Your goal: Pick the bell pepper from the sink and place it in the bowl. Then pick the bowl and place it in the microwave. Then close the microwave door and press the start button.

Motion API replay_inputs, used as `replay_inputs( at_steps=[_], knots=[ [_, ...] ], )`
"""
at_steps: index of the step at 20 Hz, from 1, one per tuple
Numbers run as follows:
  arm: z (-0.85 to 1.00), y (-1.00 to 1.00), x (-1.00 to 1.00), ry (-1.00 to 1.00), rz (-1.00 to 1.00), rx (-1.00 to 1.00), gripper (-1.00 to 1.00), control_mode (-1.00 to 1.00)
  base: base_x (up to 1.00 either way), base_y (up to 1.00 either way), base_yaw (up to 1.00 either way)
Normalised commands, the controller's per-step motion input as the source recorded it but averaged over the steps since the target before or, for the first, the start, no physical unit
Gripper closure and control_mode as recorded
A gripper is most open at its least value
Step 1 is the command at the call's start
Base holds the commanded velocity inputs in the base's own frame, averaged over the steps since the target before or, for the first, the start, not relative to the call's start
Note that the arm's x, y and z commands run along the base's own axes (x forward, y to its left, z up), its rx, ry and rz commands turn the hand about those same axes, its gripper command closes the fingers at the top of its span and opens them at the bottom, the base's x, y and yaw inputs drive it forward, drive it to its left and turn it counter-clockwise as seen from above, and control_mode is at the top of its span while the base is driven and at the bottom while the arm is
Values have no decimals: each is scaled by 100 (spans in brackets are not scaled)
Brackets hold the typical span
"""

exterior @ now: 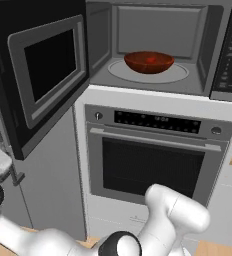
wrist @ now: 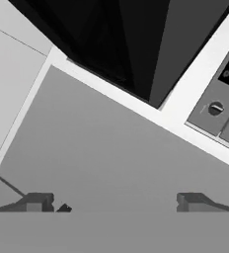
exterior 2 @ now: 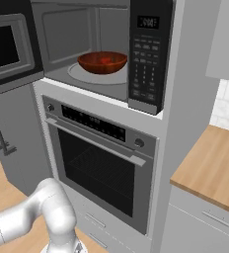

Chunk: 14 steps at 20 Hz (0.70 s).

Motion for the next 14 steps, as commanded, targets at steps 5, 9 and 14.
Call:
replay_inputs(
  at_steps=[5, 9, 14],
  knots=[
    [-13, -10, 25, -10, 0, 6, -100, -100, 0, 0, 0],
    [4, -46, -8, -18, -3, 11, -100, -100, 0, 0, 0],
    [4, -59, -23, -22, -7, 12, -100, -100, 0, 0, 0]
  ],
)
